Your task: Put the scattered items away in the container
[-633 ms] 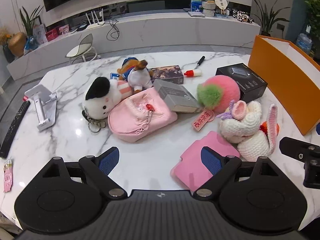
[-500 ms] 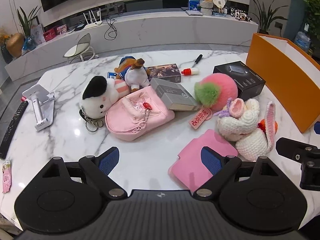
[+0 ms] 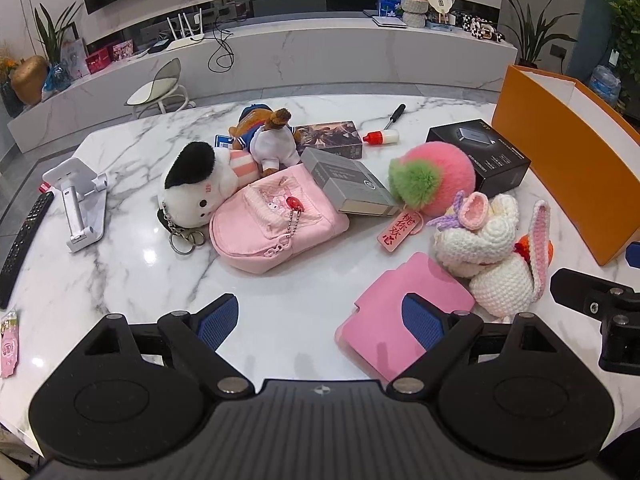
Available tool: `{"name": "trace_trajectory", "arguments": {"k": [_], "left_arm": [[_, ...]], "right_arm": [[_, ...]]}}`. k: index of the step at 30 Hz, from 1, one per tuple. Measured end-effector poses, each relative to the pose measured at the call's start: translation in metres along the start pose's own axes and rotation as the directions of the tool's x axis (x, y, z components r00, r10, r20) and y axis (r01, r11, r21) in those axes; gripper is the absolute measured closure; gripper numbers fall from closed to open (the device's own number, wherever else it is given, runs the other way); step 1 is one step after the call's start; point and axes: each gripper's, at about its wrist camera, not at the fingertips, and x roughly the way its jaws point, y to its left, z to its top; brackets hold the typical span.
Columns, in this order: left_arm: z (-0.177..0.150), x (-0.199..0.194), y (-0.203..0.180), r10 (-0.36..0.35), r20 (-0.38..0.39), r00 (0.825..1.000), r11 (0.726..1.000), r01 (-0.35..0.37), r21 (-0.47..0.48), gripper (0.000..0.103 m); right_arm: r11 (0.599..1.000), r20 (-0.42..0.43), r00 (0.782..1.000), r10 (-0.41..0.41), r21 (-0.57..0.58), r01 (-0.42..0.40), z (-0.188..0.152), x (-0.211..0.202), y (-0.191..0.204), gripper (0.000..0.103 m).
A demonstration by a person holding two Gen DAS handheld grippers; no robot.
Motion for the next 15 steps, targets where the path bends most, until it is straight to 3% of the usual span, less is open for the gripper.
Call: {"name": "trace_trajectory", "arguments": {"k": [15], "left_arm": [[0.0002, 0.0001, 0.0, -0.003, -0.004, 1.0, 1.0, 0.003, -0.003, 0.0]], "right_arm": [[1.0, -0.003, 1.0, 0.001, 0.007, -0.001, 0.0026, -0.0016, -0.0026, 0.0]]}}
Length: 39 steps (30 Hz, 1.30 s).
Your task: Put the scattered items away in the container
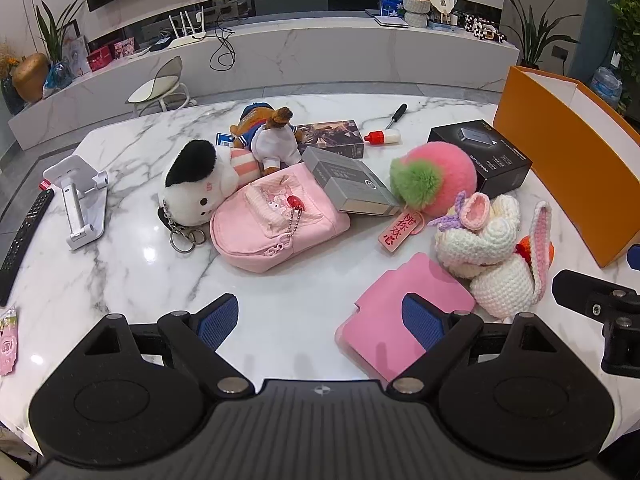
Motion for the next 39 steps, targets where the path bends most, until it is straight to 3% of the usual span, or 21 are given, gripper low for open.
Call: {"name": "trace_trajectory", "arguments": {"k": [39], "left_arm": [[-0.0013, 0.0064, -0.0021, -0.024, -0.016, 1.0, 1.0, 0.024, 0.007, 0.0]], "right_arm": [[1.0, -0.015, 1.0, -0.005, 0.002, 0.005, -0.0029, 0.0071, 0.0029, 0.0]]}}
